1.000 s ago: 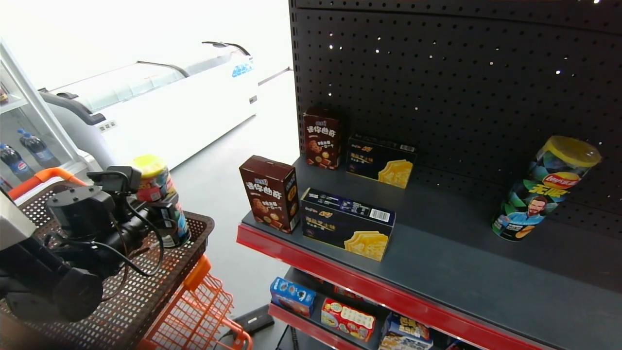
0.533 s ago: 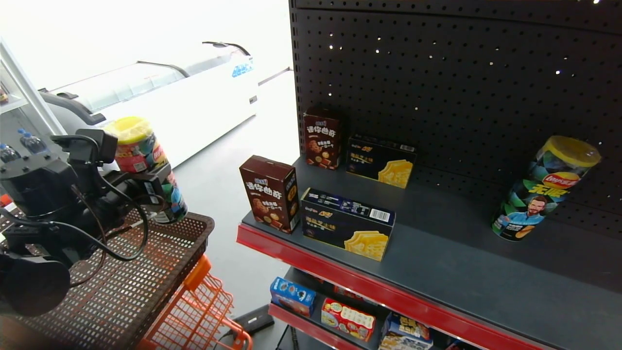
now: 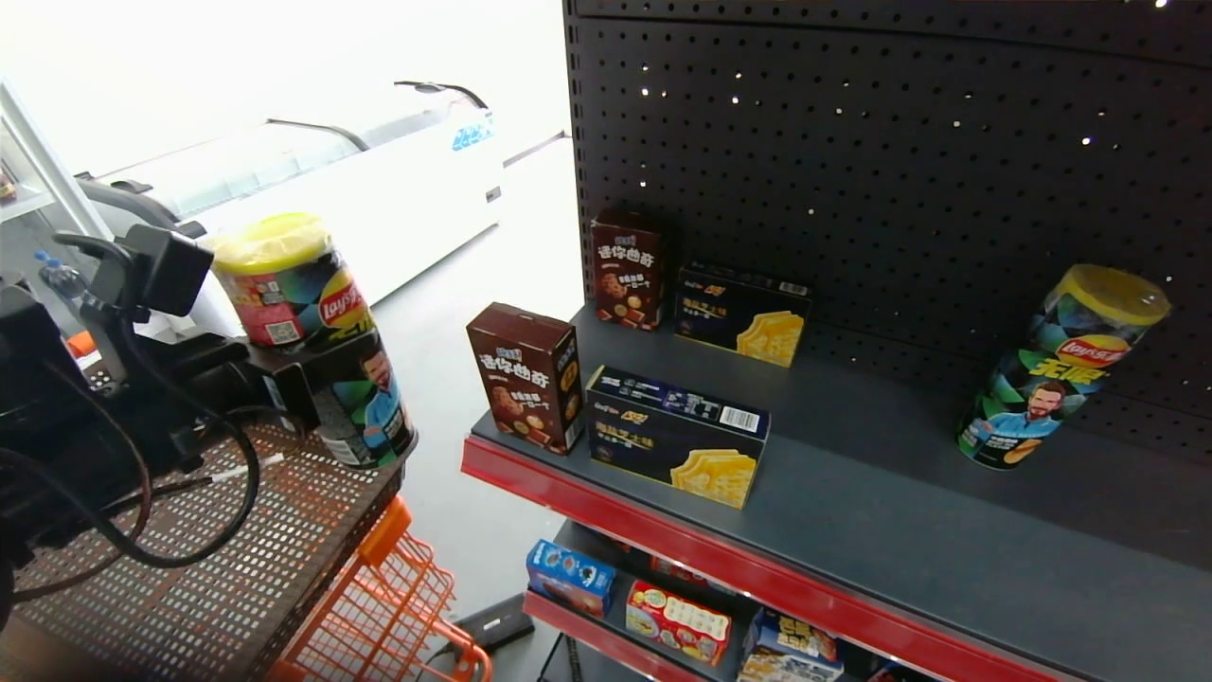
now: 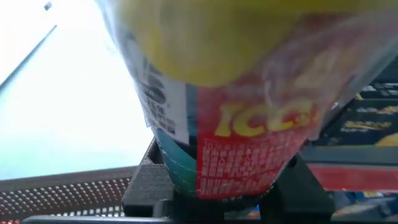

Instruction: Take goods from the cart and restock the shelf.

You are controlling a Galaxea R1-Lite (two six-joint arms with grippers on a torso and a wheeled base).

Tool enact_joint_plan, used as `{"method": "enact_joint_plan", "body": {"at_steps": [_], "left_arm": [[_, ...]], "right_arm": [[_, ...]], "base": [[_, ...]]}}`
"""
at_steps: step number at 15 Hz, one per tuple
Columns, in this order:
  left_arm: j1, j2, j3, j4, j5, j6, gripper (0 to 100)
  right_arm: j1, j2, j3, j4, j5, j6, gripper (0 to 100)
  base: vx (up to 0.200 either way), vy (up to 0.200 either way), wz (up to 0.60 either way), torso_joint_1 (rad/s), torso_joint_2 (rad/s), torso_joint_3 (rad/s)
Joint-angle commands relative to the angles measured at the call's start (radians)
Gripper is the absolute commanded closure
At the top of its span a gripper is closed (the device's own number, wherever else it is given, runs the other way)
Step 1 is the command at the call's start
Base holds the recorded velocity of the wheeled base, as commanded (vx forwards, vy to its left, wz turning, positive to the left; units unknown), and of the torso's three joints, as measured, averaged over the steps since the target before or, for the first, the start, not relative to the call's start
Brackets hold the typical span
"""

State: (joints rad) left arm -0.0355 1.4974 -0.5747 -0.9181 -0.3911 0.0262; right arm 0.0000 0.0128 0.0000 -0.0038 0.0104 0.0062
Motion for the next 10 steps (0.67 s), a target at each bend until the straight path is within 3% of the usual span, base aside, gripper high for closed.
{"method": "enact_joint_plan", "body": {"at_steps": [1, 2, 6, 7, 9, 10], "left_arm": [[-0.009, -0.094, -0.002, 0.044, -0.019, -0.003, 100], [-0.014, -0.117, -0.019, 0.070, -0.052, -0.006, 100], [-0.015, -0.125, -0.105, 0.113, -0.055, -0.006, 100], [-0.020, -0.123, -0.169, 0.148, -0.057, -0.009, 100], [-0.029, -0.125, -0.179, 0.140, -0.071, -0.009, 100], [-0.057, -0.128, -0.166, 0.140, -0.104, -0.008, 100]], "right_arm": [[0.000, 0.001, 0.000, 0.001, 0.000, 0.000, 0], [0.000, 0.000, 0.000, -0.001, 0.000, 0.000, 0], [0.000, 0.001, 0.000, -0.001, 0.000, 0.000, 0], [0.000, 0.000, 0.000, -0.001, 0.000, 0.000, 0], [0.000, 0.000, 0.000, -0.001, 0.000, 0.000, 0], [0.000, 0.000, 0.000, 0.001, 0.000, 0.000, 0]], "base": [[0.000, 0.000, 0.00, 0.000, 0.00, 0.000], [0.000, 0.000, 0.00, 0.000, 0.00, 0.000], [0.000, 0.000, 0.00, 0.000, 0.00, 0.000], [0.000, 0.000, 0.00, 0.000, 0.00, 0.000], [0.000, 0.000, 0.00, 0.000, 0.00, 0.000], [0.000, 0.000, 0.00, 0.000, 0.00, 0.000]]}}
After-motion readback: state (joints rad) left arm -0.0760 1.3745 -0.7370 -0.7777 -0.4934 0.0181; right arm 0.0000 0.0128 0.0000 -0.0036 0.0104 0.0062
